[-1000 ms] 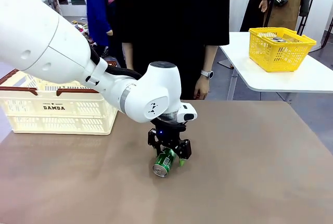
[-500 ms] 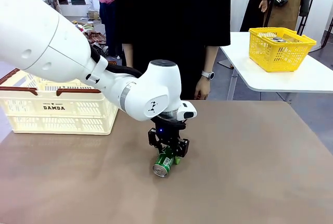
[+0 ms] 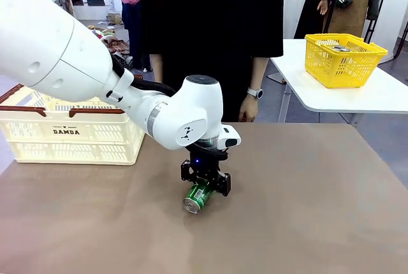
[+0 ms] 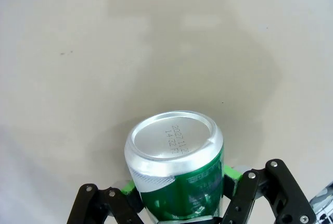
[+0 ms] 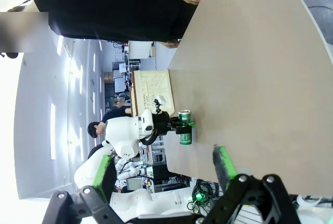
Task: Place the drinks into the Shopping basket.
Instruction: Pick up one drink and place it into the Shopping basket.
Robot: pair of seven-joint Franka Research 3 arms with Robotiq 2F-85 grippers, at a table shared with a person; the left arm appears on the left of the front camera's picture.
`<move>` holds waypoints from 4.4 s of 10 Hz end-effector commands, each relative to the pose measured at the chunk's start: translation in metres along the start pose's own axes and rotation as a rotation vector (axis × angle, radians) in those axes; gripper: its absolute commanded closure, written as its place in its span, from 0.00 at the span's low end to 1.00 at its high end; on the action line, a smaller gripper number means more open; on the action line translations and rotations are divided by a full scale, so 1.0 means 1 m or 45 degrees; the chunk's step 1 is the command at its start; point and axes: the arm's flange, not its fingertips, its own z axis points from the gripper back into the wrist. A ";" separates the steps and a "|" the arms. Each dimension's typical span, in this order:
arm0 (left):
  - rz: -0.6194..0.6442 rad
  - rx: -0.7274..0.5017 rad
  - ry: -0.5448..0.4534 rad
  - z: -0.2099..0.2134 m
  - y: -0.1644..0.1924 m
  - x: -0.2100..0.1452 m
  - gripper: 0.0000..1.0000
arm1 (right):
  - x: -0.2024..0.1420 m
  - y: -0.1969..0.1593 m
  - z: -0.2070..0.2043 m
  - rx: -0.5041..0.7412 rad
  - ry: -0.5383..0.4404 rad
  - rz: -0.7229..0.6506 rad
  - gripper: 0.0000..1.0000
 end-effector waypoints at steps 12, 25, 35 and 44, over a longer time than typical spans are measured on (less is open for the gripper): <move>0.070 0.195 -0.244 0.233 -0.003 -0.063 1.00 | 0.001 0.003 0.000 0.019 -0.011 0.014 0.00; 0.799 0.168 -0.361 0.289 0.379 -0.064 1.00 | 0.001 0.003 0.000 0.019 -0.011 0.014 0.00; 0.705 0.183 -0.254 0.206 0.414 -0.021 1.00 | 0.001 0.003 0.000 0.019 -0.011 0.014 0.00; 0.617 0.176 -0.064 0.113 0.405 -0.004 1.00 | 0.001 0.003 0.000 0.019 -0.011 0.014 0.00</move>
